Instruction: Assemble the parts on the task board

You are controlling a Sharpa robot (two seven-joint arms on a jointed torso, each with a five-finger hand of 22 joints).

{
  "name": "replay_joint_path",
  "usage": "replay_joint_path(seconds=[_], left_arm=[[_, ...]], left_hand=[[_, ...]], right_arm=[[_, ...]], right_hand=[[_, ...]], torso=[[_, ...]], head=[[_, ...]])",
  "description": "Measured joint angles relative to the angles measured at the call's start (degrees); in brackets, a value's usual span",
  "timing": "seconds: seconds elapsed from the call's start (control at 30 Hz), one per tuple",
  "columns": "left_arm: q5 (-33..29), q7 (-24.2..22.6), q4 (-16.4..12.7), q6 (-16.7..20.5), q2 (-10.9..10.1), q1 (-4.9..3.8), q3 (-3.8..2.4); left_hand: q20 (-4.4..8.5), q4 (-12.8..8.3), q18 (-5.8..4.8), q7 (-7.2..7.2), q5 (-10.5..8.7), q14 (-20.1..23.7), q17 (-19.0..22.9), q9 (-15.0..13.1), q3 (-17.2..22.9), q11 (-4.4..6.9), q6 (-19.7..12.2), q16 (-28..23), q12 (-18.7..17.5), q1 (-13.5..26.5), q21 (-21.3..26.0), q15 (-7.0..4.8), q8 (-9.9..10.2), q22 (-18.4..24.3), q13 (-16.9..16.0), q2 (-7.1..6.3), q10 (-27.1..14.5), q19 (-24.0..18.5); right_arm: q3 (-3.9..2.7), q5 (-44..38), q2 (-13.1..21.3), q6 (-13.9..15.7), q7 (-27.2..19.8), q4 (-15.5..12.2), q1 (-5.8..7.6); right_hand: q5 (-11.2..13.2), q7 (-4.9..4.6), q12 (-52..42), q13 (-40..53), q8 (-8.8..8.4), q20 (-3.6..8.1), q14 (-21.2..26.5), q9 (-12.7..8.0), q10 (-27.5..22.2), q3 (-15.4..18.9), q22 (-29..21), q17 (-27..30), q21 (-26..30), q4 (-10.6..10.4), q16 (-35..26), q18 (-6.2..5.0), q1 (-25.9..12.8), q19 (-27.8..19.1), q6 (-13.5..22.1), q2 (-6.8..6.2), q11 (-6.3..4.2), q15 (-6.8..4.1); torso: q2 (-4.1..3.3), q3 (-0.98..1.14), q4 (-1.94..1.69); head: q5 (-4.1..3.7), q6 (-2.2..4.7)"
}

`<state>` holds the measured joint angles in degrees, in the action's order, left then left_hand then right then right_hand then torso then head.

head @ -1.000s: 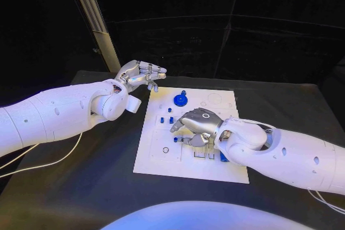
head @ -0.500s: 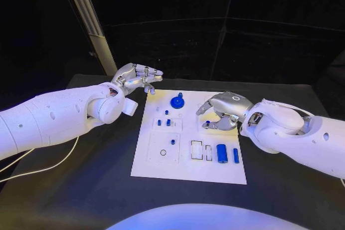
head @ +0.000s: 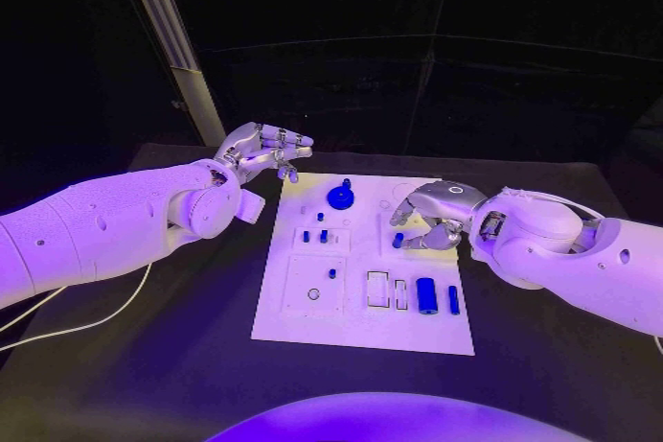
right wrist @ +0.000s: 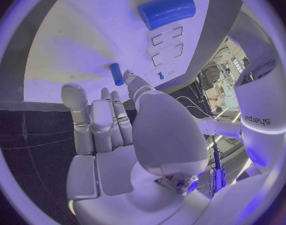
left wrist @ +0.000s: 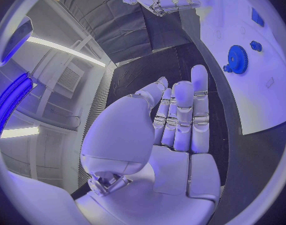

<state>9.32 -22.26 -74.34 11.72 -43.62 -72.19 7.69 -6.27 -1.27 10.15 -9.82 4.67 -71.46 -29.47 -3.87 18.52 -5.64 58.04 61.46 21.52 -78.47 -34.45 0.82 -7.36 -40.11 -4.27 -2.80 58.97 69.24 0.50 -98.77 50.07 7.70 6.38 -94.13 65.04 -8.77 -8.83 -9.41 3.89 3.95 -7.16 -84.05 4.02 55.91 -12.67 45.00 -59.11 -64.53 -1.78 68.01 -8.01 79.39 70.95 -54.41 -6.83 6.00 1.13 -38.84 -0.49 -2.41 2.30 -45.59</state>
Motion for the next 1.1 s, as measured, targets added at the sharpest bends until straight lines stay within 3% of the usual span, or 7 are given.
replay_joint_path(seconds=[0.23,0.7,0.9,1.1], left_arm=[[0.0,0.0,0.0,0.0,0.0,0.0,0.0],[0.0,0.1,0.0,-0.1,0.0,0.0,0.0],[0.0,0.1,0.1,-0.1,0.0,0.0,0.0],[0.0,0.1,0.1,-0.2,0.0,0.0,0.0]], left_hand=[[0.0,0.0,0.0,0.0,0.0,0.0,0.0,0.0,0.0,0.0,0.0,0.0,0.0,0.0,0.0,0.0,0.0,0.0,0.0,0.0,0.0,0.0],[0.0,0.0,0.0,0.0,0.0,0.0,0.0,0.0,0.0,0.0,0.0,0.0,0.0,0.0,0.0,0.0,0.0,0.0,0.0,0.0,0.0,0.0],[0.0,0.0,0.0,0.0,0.0,0.0,0.0,0.0,0.0,0.0,0.0,0.0,0.0,0.0,0.0,0.0,0.0,0.0,0.0,0.0,0.0,0.0],[0.0,0.0,0.0,0.0,0.0,0.0,0.0,0.0,0.0,0.0,0.0,0.0,0.0,0.0,0.0,0.0,0.0,0.0,0.0,0.0,0.0,0.0]], right_arm=[[0.02,-0.4,-1.4,-2.4,0.5,1.1,0.0],[0.03,-0.7,-3.2,-5.2,0.0,2.5,-0.01],[0.0,-0.9,-3.4,-5.4,-0.3,2.7,0.01],[0.04,-1.3,-3.0,-3.8,-0.4,2.3,-0.04]], right_hand=[[0.8,0.18,-2.1,0.0,0.28,0.81,0.0,0.1,4.1,-1.0,1.6,0.5,-0.7,0.1,-0.5,-0.01,2.0,1.1,-2.1,2.04,-0.64,-0.44],[1.8,0.5,-1.5,-0.2,0.66,1.15,0.2,0.2,9.2,-4.3,3.3,-0.8,-1.9,-0.1,0.5,-0.01,2.6,2.0,-5.5,2.57,-1.49,-1.09],[3.5,0.99,-0.9,-0.2,1.73,2.05,0.1,0.5,12.4,-6.8,4.7,-2.0,-2.9,1.1,1.9,-0.01,3.7,2.9,-8.6,3.7,-2.03,-1.99],[4.4,1.23,-0.9,0.2,2.53,2.37,0.1,0.9,13.6,-9.8,6.6,-2.9,-4.2,3.2,2.5,0.0,4.8,3.6,-10.7,4.13,-1.1,-2.38]], torso=[[0.0,-0.03,-0.01],[0.0,-0.03,-0.01],[0.0,-0.01,0.01],[0.03,0.01,0.04]], head=[[0.06,-0.01],[0.24,-0.32],[0.27,-0.52],[0.18,-0.59]])
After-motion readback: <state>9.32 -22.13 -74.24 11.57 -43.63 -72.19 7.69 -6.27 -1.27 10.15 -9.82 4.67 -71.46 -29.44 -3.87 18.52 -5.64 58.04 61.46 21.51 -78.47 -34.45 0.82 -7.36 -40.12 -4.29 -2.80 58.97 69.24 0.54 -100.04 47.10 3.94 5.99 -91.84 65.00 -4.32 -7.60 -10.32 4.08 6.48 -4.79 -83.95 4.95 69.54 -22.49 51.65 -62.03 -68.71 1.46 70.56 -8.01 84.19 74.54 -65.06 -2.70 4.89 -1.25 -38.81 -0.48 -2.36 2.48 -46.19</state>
